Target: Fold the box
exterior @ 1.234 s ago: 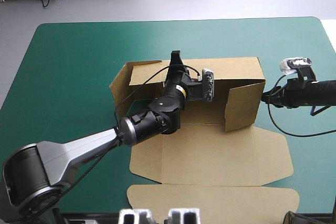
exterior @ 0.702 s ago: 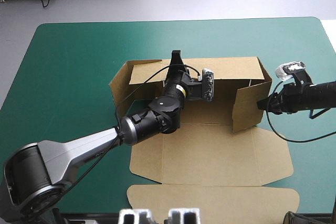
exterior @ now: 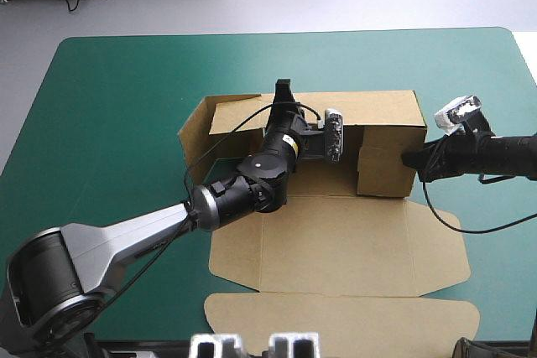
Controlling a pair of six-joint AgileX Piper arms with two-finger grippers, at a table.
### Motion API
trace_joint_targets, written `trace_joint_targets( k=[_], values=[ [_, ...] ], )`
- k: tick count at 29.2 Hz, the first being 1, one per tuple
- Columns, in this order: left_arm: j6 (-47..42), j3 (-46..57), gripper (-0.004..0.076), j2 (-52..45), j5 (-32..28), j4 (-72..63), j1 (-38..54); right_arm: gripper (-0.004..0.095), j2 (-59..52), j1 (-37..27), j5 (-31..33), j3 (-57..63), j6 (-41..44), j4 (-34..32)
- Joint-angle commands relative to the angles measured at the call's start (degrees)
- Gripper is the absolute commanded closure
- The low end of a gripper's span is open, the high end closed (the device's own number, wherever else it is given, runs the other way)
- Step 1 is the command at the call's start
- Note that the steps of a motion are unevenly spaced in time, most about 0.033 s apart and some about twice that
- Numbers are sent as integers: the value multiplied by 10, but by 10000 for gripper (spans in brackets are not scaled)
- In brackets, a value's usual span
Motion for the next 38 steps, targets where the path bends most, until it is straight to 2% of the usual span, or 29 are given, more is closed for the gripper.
trace_joint_targets(
  k=[1,4,6,8,10,11,15,18,20,24,27,32,35,38],
  values=[
    [-31,-7,734,-13,-85,-4,-10,509,2,-2,-27,-3,-17,49],
    [-40,-7,734,-13,-90,18,-10,515,15,-2,-55,-1,-33,84],
    [-40,-7,734,-13,-90,25,-10,570,17,-2,-63,-1,-42,108],
    [-40,-7,734,-13,-90,26,-10,699,20,-2,-73,-1,-42,115],
    [-39,-7,734,-13,-89,26,-10,884,23,-2,-73,-1,-43,114],
    [-39,-7,734,-13,-85,26,-10,924,25,-2,-73,-1,-43,113],
    [-39,-7,727,-12,-74,26,-10,908,25,-2,-72,-1,-46,108],
    [-39,-7,666,-12,-65,29,-10,908,25,-2,-71,-1,-46,108],
    [-39,-7,580,-12,-62,34,-10,909,25,-2,-70,-1,-46,108],
    [-39,-7,342,-7,-62,51,-10,909,25,-2,-67,-1,-41,108],
    [-40,-7,232,-6,-63,60,-10,908,25,-2,-66,-1,-41,108],
    [-75,-7,232,-6,-17,72,-18,909,25,-2,-72,-1,-28,83],
    [-84,-7,232,-6,28,137,-34,909,25,-2,-73,-1,-25,79],
    [-136,-7,232,-8,43,196,-53,908,25,-2,-73,-1,-18,79]
  ],
)
